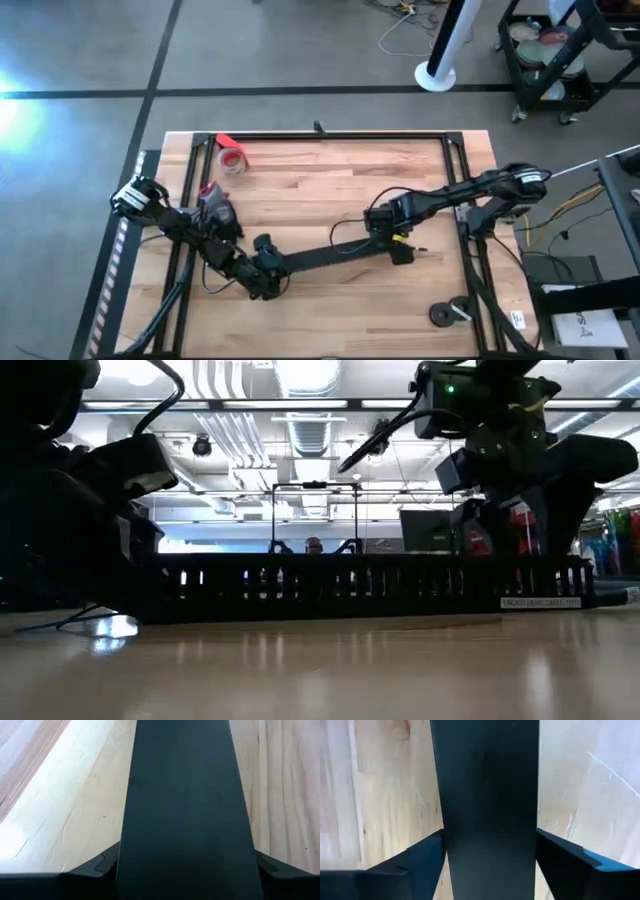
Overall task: Ziptie cables
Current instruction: Close the black cable duct
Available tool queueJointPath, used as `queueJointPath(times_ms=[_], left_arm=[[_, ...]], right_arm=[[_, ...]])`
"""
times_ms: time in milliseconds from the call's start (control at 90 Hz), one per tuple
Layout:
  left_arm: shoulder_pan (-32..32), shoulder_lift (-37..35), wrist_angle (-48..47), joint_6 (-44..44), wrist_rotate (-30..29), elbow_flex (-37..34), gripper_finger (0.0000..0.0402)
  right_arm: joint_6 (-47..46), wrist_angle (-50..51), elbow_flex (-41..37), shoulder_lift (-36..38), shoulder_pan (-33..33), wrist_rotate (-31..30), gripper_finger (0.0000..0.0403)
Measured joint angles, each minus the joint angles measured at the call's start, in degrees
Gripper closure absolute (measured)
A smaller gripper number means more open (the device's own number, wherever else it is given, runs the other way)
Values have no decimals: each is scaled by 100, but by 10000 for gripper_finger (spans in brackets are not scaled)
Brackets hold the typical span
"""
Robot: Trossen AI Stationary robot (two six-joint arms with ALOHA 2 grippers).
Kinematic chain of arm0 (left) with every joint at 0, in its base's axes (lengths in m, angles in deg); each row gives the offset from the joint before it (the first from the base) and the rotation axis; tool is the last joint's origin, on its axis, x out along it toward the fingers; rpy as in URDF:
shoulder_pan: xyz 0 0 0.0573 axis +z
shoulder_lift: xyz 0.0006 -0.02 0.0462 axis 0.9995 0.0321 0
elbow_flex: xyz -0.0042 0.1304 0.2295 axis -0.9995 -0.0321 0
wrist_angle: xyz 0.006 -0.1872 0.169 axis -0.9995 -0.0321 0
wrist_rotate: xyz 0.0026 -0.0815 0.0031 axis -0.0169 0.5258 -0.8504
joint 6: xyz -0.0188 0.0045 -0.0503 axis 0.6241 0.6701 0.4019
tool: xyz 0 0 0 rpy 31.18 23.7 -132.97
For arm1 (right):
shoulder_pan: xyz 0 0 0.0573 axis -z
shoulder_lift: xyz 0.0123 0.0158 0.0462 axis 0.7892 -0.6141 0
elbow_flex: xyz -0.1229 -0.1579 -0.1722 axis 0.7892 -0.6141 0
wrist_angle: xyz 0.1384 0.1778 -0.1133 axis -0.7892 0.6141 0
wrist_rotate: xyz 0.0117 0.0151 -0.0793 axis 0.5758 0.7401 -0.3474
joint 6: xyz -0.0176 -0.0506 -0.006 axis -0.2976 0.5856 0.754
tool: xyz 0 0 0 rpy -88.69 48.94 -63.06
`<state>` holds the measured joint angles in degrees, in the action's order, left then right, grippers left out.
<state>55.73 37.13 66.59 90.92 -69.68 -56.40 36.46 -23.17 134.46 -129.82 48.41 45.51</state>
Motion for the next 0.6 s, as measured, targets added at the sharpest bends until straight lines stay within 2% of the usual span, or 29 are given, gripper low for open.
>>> queueJointPath(times_ms=[267, 600], left_arm=[[7, -2, -9, 23, 77, 0, 180], [9, -2, -17, 106, 122, 7, 183]], right_arm=[[19, 254, -52, 101, 0, 2, 173], [-169, 567, -224, 248, 2, -8, 155]])
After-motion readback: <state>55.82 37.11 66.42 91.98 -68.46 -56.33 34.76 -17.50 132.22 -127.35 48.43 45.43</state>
